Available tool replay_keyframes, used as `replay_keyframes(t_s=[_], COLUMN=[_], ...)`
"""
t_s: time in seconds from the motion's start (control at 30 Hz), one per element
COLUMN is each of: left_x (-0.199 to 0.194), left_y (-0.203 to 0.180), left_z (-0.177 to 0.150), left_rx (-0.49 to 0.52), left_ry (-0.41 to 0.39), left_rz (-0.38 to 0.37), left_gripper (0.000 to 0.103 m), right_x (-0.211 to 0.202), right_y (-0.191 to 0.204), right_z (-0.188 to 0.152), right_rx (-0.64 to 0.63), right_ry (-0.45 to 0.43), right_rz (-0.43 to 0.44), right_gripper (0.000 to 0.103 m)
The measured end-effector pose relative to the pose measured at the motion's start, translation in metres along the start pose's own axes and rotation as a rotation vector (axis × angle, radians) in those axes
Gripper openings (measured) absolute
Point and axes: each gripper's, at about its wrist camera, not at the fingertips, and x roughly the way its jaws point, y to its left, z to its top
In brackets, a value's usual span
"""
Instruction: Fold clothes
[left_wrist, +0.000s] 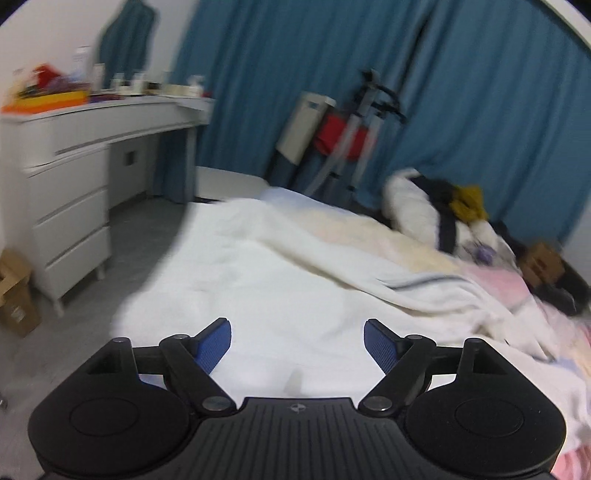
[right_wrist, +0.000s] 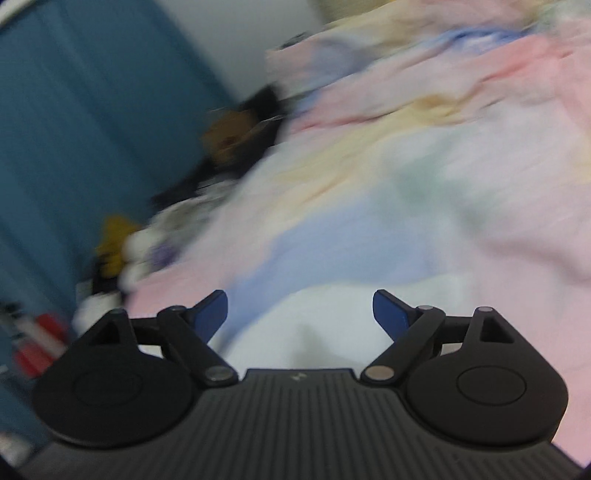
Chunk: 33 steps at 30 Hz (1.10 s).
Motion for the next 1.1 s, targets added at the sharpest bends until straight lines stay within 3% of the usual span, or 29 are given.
replay_keyframes(t_s=[0.13,0.23,0.27,0.4,0.57,0.7,0.77,0.9,0.93,0.97,1.1], left_x=[0.034,0.065,0.076,0.119,0.176,0.227,0.237,0.251,0.252,0.255,0.254], left_y=[-0.066,-0.114,-0.127,-0.158,-0.178,-0.19,-0.193,-0.196,-0.193,-0.19,-0.183], left_z=[0.002,-0.006,-0.01,-0.025,-0.041,-0.05,-0.056,-0.063,-0.063,-0.064,-0.063], left_rx=[0.043,0.112,0.132,0.207,0.266,0.353,0.403,0.412,0.401,0.389,0.35], left_ry=[0.048,0.069,0.073,0.067,0.06,0.084,0.076,0.058,0.061,0.065,0.061], left_rz=[-0.105,-0.124,-0.125,-0.123,-0.108,-0.133,-0.13,-0.161,-0.176,-0.189,-0.2], left_gripper=[0.081,0.081,0.081,0.08,0.076,0.066,0.061,0.036,0.022,0.015,0.006], right_x=[0.021,0.04,0.049,0.08,0.108,0.123,0.129,0.148,0.154,0.159,0.148], right_y=[0.018,0.021,0.021,0.025,0.036,0.048,0.05,0.053,0.056,0.059,0.091], right_z=[-0.02,-0.035,-0.039,-0.052,-0.052,-0.058,-0.059,-0.06,-0.06,-0.06,-0.052], right_rx=[0.046,0.118,0.134,0.165,0.145,0.1,0.084,0.069,0.063,0.058,-0.031], right_ry=[0.188,0.288,0.311,0.38,0.354,0.349,0.335,0.286,0.281,0.277,0.192], right_rz=[0.256,0.32,0.328,0.347,0.399,0.401,0.385,0.325,0.308,0.291,0.259], right_gripper=[0.084,0.079,0.071,0.058,0.054,0.052,0.035,0.021,0.016,0.01,0.006])
